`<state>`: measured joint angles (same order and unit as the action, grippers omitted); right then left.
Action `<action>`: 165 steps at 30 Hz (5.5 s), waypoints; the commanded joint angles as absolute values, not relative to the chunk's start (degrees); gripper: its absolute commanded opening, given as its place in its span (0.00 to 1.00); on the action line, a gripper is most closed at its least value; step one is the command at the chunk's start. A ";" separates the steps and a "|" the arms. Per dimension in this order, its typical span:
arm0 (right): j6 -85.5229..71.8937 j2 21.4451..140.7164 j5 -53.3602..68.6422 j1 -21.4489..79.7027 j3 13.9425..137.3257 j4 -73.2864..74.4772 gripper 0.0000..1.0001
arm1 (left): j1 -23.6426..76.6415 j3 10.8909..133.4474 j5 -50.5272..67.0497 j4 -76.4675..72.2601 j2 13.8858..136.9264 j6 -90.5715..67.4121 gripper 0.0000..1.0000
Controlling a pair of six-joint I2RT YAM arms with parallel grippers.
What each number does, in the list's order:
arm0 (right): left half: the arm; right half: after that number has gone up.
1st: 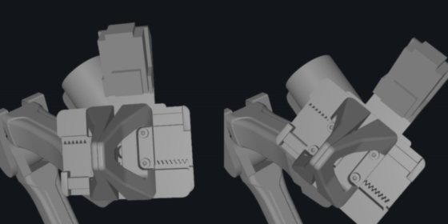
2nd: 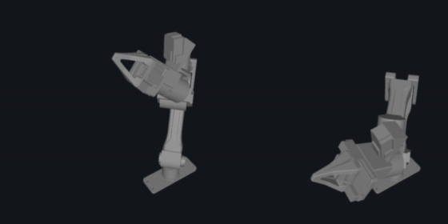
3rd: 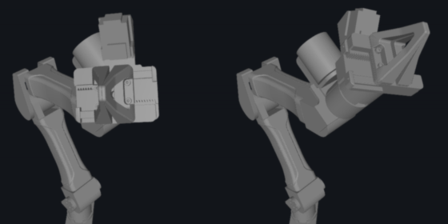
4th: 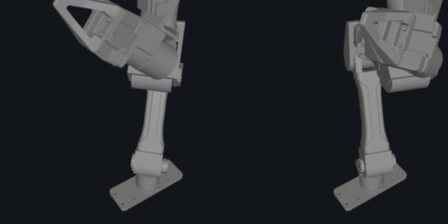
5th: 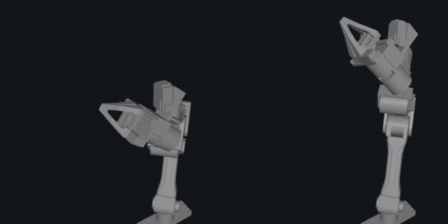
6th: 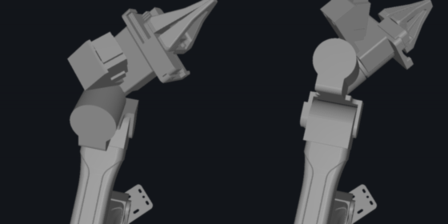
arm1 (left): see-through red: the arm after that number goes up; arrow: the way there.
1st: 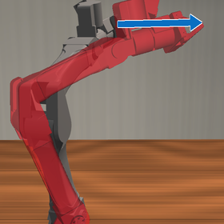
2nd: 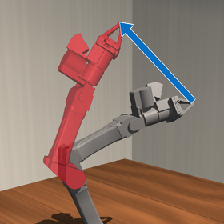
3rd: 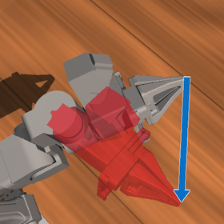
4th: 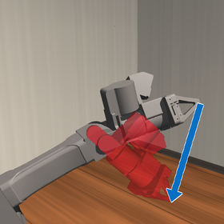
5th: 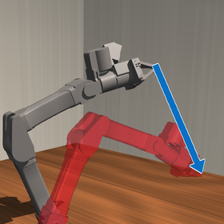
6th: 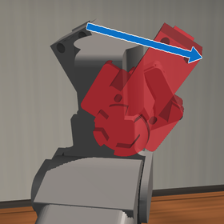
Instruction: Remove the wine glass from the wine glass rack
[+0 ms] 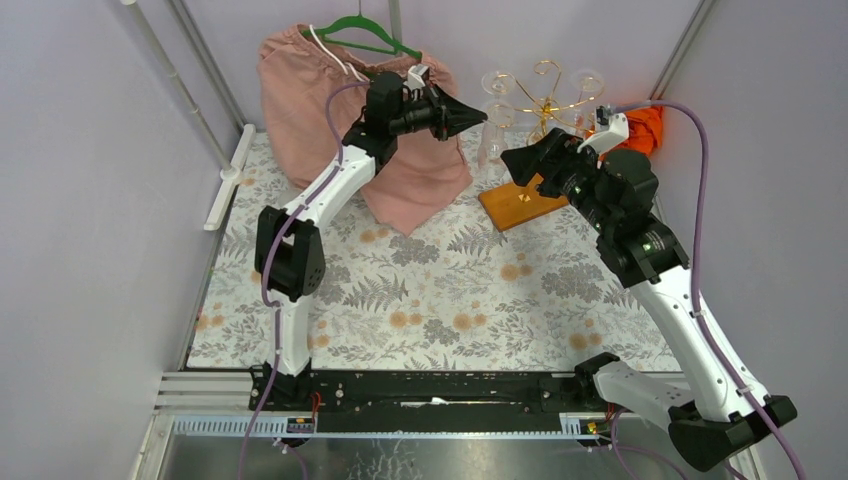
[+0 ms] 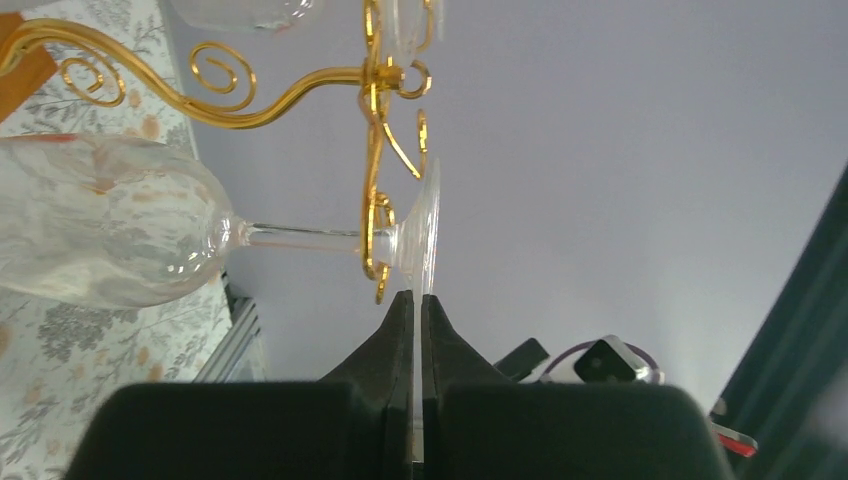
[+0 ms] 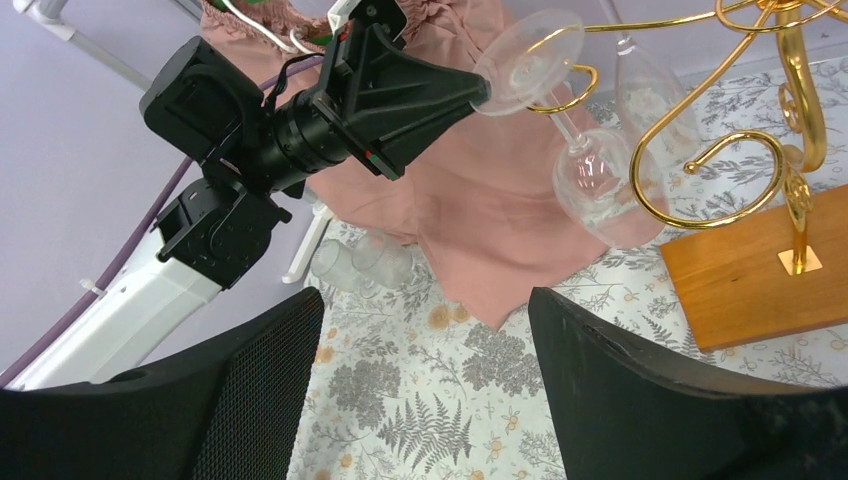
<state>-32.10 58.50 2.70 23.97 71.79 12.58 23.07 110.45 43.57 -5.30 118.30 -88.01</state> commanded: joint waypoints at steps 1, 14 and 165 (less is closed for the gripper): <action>-33.24 59.33 4.46 24.14 71.14 9.22 0.83 | 21.84 108.63 43.03 -14.91 116.98 -98.05 0.00; -33.07 59.78 4.15 24.10 70.75 8.70 0.83 | 22.01 116.08 39.91 -9.26 120.98 -97.13 0.00; -96.78 75.53 24.86 28.91 48.15 -96.62 0.54 | 14.85 60.52 43.94 -48.27 69.62 -116.17 0.00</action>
